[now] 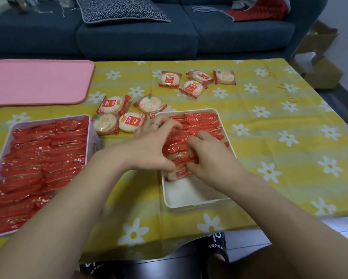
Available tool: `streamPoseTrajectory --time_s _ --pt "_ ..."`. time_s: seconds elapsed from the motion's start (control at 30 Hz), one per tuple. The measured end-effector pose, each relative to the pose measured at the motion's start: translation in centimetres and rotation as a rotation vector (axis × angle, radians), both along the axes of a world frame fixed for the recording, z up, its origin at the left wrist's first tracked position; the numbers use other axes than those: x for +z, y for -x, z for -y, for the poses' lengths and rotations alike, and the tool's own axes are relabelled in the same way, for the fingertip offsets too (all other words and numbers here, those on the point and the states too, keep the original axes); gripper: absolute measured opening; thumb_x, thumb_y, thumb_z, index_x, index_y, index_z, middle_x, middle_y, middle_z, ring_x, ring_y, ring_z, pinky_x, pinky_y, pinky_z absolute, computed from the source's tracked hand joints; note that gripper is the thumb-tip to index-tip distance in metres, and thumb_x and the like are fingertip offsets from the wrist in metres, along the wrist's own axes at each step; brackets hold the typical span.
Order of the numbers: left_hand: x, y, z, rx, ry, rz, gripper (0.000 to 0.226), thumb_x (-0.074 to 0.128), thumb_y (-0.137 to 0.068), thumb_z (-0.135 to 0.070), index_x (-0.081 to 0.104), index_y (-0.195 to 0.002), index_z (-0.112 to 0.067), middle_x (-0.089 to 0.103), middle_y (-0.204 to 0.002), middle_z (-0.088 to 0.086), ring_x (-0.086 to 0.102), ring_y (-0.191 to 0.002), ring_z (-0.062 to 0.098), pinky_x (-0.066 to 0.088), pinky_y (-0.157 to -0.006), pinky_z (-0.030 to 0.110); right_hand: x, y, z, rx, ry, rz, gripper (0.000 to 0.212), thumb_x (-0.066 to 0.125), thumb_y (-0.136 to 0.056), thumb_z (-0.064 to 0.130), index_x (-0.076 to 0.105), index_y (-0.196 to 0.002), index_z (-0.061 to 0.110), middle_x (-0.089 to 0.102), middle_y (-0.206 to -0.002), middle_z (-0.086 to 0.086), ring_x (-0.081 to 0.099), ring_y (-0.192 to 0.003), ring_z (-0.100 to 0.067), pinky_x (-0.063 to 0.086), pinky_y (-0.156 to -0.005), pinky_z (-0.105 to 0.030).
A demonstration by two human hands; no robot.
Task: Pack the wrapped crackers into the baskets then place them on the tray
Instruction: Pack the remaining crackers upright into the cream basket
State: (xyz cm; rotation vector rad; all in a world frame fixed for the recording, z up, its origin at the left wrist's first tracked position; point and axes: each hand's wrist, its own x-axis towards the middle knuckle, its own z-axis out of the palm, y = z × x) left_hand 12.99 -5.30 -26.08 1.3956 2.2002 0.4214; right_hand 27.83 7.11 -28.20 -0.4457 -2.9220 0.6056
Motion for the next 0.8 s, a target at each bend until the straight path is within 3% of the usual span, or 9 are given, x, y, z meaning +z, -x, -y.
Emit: streamPoseTrajectory --time_s 0.1,0.23,0.33,0.5,0.6,0.7,0.8 --pt "0.0 -0.2 -0.1 0.019 -0.004 0.055 0.105 0.064 -0.046 -0.058 0.028 -0.143 -0.038 0.021 -0.145 -0.011 0.022 -0.139 0.020 0.025 -0.119 0.044 -0.4 0.4 0.6 -0.018 -0.007 -0.003 0.034 0.068 -0.078 0.014 0.037 -0.084 0.026 0.040 -0.093 0.001 0.058 -0.080 -0.035 0.049 -0.071 -0.048" --pt "-1.7 -0.9 -0.5 0.002 0.060 -0.220 0.130 0.072 -0.047 -0.066 0.007 -0.156 -0.037 0.001 -0.162 0.000 0.003 -0.152 0.026 0.008 -0.124 0.052 -0.4 0.3 0.6 -0.038 0.027 0.012 0.029 0.067 -0.078 0.012 0.040 -0.079 0.022 0.046 -0.091 -0.002 0.057 -0.081 -0.032 0.047 -0.073 -0.044" --pt "-2.7 -2.1 -1.3 0.035 0.129 -0.382 0.127 0.076 -0.064 -0.063 -0.003 -0.158 -0.031 -0.011 -0.166 0.012 -0.014 -0.155 0.029 0.000 -0.123 0.056 0.0 -0.1 0.8 -0.114 -0.008 0.057 0.027 0.067 -0.080 0.017 0.040 -0.081 0.021 0.052 -0.089 -0.004 0.057 -0.083 -0.029 0.036 -0.066 -0.034" --pt "-2.9 -3.2 -2.5 0.112 0.100 -0.413 0.114 0.073 -0.078 -0.057 0.001 -0.159 -0.024 -0.004 -0.166 0.022 -0.011 -0.155 0.034 0.008 -0.124 0.056 0.7 -1.6 1.7 -0.155 -0.014 0.256 0.034 0.059 -0.089 0.032 0.039 -0.063 0.025 0.050 -0.069 0.002 0.055 -0.071 -0.025 0.031 -0.056 -0.028" --pt "-3.1 -3.5 -2.5 0.104 0.103 -0.442 0.110 0.067 -0.082 -0.061 -0.002 -0.160 -0.024 -0.006 -0.166 0.024 -0.012 -0.155 0.037 0.010 -0.125 0.053 0.5 -1.6 1.8 -0.062 0.140 0.463 0.012 0.058 -0.091 0.029 0.066 -0.087 0.021 0.066 -0.092 -0.001 0.059 -0.088 -0.021 0.039 -0.064 -0.025" --pt "-3.3 -3.5 -2.4 0.100 0.112 -0.454 0.112 0.067 -0.083 -0.059 -0.006 -0.159 -0.026 -0.011 -0.166 0.023 -0.014 -0.155 0.037 0.009 -0.126 0.049 -0.7 -0.8 1.0 0.008 0.230 0.527 0.037 0.055 -0.089 0.015 0.065 -0.123 0.022 0.067 -0.121 -0.001 0.060 -0.113 -0.022 0.045 -0.088 -0.024" --pt "-3.2 -3.5 -2.3 0.096 0.103 -0.447 0.112 0.071 -0.083 -0.051 -0.006 -0.160 -0.026 -0.011 -0.166 0.021 -0.012 -0.155 0.035 0.015 -0.124 0.045 -1.5 -0.4 0.7 0.019 0.232 0.507 0.045 0.052 -0.085 0.010 0.062 -0.127 0.022 0.067 -0.124 -0.003 0.060 -0.116 -0.023 0.048 -0.093 -0.028"
